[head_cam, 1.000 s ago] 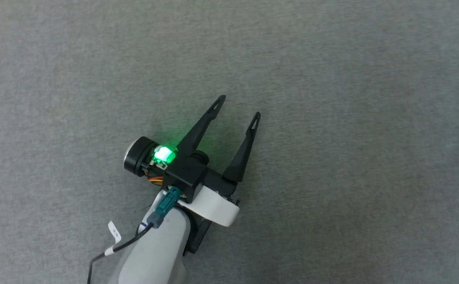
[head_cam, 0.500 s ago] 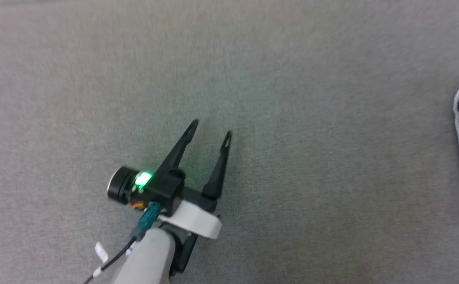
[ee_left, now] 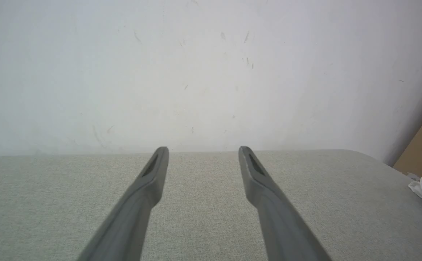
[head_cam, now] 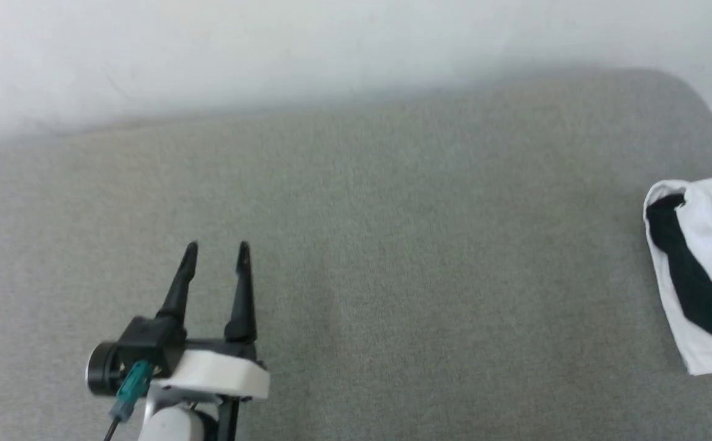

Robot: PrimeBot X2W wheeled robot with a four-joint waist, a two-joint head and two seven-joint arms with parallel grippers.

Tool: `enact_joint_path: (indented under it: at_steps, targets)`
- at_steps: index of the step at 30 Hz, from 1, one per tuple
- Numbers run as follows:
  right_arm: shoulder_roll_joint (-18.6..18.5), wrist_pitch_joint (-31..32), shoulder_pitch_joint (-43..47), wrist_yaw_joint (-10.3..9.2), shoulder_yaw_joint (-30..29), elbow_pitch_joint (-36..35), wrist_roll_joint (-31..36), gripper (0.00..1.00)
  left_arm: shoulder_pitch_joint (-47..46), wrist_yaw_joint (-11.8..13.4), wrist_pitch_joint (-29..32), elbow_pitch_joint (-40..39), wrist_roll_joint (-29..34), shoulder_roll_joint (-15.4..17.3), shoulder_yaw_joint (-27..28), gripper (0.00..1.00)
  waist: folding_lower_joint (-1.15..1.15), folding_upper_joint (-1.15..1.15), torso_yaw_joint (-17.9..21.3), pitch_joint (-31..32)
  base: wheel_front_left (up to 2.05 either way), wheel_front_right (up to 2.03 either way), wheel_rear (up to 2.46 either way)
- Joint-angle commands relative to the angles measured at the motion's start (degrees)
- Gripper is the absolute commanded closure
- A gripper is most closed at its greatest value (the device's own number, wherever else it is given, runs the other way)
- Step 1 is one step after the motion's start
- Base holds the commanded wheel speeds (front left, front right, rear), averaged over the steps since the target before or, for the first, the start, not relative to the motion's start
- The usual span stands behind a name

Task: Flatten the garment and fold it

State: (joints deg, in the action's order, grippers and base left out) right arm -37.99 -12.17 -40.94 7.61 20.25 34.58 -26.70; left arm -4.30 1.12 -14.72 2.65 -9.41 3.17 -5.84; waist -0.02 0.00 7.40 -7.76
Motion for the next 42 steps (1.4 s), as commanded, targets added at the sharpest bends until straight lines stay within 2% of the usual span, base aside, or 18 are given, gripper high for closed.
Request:
enact_joint_path:
  at_steps: [1, 5, 10, 13, 18, 27, 42]
  targets:
    - [1.97, -0.82, 2.51, -0.12, -1.62, -1.44, 0.57, 0.00, 1.30, 0.53, -0.28, -0.42, 0.44, -0.02, 0.64, 0.00, 0.02, 0.00, -1.44, 4.78, 0.00, 0.00, 0.00]
    - [8.28, -2.18, 9.77, -0.12, -8.97, -8.05, 2.51, 0.00, 3.47, 1.08, -0.28, -0.87, 0.71, -0.04, 1.97, 0.00, 0.02, 0.00, -2.90, 6.09, 0.00, 0.00, 0.00]
    - [17.92, -2.34, 20.81, -0.12, -17.77, -17.29, 5.87, 0.00, 5.80, 2.14, -0.28, -0.93, 0.47, -0.11, 3.03, 0.00, 0.02, 0.00, -4.51, 7.22, 0.00, 0.00, 0.00]
    - [23.20, -1.28, 26.14, -0.12, -19.69, -21.57, 7.28, 0.00, 6.83, 2.38, -0.28, -0.51, 0.41, -0.14, 3.22, 0.00, 0.02, 0.00, -5.13, 7.55, 0.00, 0.00, 0.00]
    - [29.40, -0.49, 32.86, -0.12, -21.47, -26.54, 9.63, 0.00, 7.89, 1.55, -0.28, 0.43, 0.11, -0.18, 2.32, 0.00, 0.02, 0.00, -5.87, 8.15, 0.00, 0.00, 0.00]
    - [34.08, 0.50, 41.76, -0.12, -21.04, -30.33, 13.53, 0.00, 9.22, 1.72, -0.28, 0.66, 0.64, -0.25, 1.52, 0.00, 0.02, 0.00, -6.76, 9.46, 0.00, 0.00, 0.00]
    - [35.07, 0.33, 44.59, -0.12, -20.24, -31.83, 16.93, 0.00, 10.67, 2.34, -0.28, 0.91, 1.49, -0.28, 1.17, 0.00, 0.02, 0.00, -7.32, 10.09, 0.00, 0.00, 0.00]
